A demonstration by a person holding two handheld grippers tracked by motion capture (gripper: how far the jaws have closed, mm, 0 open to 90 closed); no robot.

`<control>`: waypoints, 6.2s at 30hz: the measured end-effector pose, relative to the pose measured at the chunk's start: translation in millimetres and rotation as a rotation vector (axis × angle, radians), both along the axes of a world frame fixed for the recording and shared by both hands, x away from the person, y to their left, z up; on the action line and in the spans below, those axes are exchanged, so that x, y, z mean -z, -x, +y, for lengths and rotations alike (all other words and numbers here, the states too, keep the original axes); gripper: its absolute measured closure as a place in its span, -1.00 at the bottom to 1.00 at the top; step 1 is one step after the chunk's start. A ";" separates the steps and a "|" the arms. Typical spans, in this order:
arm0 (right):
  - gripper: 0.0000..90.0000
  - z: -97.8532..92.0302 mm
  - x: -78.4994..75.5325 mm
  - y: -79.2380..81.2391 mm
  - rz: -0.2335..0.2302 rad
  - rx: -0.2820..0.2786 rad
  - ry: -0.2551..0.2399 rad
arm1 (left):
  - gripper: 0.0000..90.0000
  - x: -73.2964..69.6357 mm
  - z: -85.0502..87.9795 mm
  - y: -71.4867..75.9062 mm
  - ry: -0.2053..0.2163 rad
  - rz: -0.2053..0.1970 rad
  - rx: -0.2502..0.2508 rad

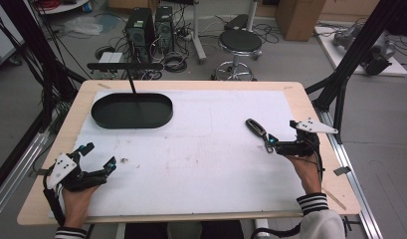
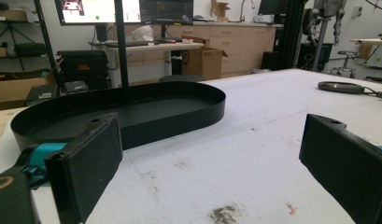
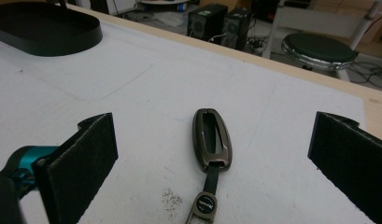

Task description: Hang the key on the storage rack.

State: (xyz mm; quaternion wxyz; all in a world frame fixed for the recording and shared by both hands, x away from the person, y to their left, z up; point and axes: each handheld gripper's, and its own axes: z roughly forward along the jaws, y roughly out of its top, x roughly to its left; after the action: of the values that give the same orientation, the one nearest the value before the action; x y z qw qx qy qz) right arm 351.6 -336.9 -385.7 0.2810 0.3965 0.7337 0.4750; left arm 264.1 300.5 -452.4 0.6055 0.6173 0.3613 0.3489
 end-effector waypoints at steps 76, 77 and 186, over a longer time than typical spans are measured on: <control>0.01 39.4 22.4 -99.9 0.706 0.021 0.436 | -0.86 -0.2 0.4 -1.0 0.002 0.010 0.000; 0.01 39.4 22.4 -99.9 0.706 0.021 0.436 | -0.86 -0.2 0.4 -1.0 0.002 0.010 0.000; 0.86 167.8 -66.2 -26.3 0.134 -0.968 0.438 | -0.86 -131.2 -189.7 -97.3 -0.507 0.268 0.828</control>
State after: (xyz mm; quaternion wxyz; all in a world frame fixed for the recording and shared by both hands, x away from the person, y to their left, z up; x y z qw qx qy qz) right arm 377.9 -169.0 -319.5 0.0584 -0.0257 0.9310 0.3594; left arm 361.4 110.8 -321.2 0.4724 0.8759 0.0645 0.0737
